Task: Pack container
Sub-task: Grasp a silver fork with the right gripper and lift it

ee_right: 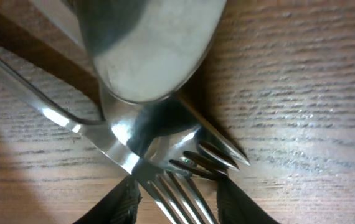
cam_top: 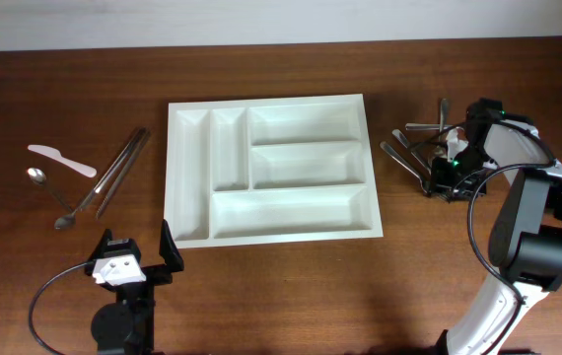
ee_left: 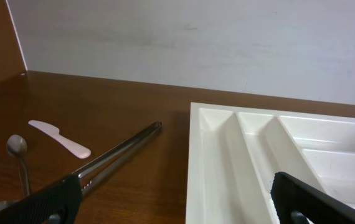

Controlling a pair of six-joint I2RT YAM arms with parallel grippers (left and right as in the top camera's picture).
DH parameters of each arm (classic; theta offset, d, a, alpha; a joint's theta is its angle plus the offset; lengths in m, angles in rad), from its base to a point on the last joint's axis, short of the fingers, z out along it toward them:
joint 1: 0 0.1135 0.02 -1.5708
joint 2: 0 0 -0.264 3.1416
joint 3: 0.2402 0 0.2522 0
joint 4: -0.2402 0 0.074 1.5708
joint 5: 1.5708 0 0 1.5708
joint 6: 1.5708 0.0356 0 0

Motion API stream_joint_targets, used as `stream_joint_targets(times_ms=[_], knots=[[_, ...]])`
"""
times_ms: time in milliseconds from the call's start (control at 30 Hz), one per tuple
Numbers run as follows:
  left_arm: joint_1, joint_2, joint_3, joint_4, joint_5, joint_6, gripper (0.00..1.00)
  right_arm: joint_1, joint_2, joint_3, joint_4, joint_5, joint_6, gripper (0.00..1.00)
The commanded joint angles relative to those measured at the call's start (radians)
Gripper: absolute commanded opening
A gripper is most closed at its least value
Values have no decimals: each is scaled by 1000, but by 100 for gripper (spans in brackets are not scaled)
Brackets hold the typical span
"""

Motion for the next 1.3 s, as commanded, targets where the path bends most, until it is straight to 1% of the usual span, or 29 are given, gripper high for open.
stream_joint_targets(times_ms=[0, 167, 267, 367, 800, 933, 1033, 1267], knots=[[-4, -10, -5, -2, 11, 19, 99, -1, 17, -18, 32, -13, -7, 36], [-4, -10, -5, -2, 11, 19, 99, -1, 17, -7, 42, -13, -7, 24], [-4, -10, -5, -2, 11, 19, 99, -1, 17, -7, 44, -13, -7, 9], [-4, -10, -5, -2, 11, 19, 99, -1, 17, -7, 49, -13, -7, 4], [-4, -10, -5, -2, 11, 19, 99, -1, 17, -5, 61, -13, -8, 4], [-4, -10, -5, -2, 11, 19, 99, 6, 10, 34, 42, -26, -11, 4], [-4, -10, -5, -2, 11, 19, 99, 15, 1, 100, 10, -37, -19, 4], [-4, -10, -5, -2, 11, 19, 99, 72, -3, 332, -122, -40, -61, 4]])
